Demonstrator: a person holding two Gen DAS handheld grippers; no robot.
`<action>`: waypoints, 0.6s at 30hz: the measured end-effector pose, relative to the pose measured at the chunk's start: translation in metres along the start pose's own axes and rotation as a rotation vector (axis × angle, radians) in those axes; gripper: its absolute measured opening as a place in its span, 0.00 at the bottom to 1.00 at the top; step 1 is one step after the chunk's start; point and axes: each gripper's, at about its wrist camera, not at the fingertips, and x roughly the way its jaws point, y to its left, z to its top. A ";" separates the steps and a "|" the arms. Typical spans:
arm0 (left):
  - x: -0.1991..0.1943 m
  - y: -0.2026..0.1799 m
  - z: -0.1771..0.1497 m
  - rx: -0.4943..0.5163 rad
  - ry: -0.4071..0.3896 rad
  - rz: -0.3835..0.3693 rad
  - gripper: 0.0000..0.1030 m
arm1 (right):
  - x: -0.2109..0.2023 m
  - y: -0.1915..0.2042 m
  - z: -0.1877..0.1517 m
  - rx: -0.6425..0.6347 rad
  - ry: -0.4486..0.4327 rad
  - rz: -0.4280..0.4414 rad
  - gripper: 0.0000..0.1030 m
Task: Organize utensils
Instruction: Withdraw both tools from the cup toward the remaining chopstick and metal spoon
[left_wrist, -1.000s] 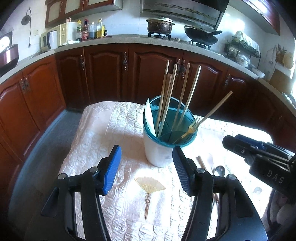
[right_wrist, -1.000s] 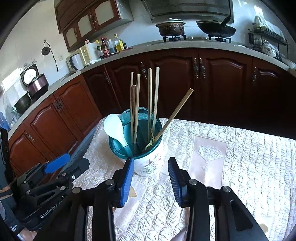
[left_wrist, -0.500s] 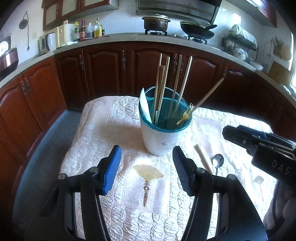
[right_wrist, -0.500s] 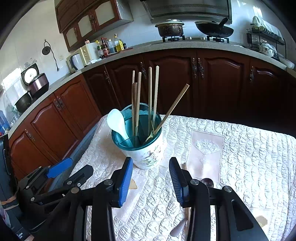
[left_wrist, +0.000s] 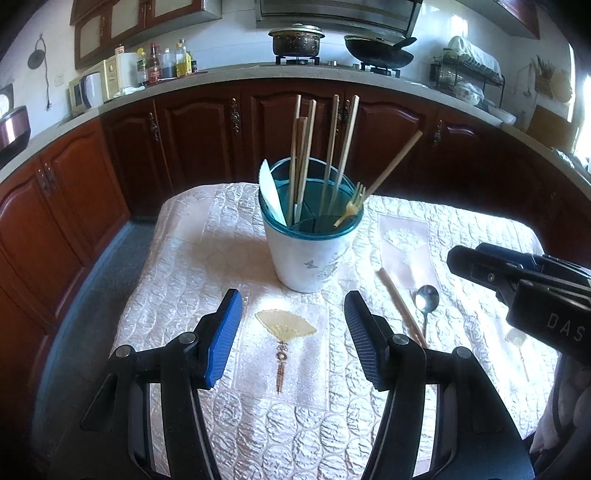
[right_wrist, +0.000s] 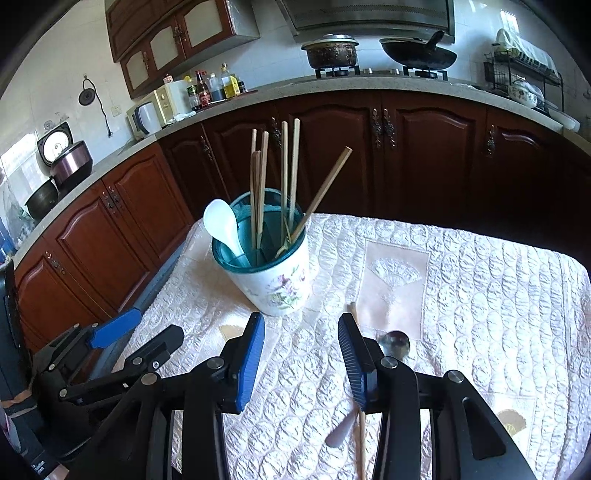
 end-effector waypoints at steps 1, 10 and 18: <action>0.000 -0.002 0.000 0.004 0.000 -0.001 0.56 | -0.001 -0.001 -0.001 0.002 0.003 -0.003 0.38; -0.002 -0.013 -0.005 0.032 0.003 -0.017 0.56 | -0.008 -0.014 -0.011 0.019 0.007 -0.021 0.38; 0.000 -0.019 -0.008 0.040 0.013 -0.035 0.56 | -0.010 -0.025 -0.019 0.038 0.023 -0.039 0.38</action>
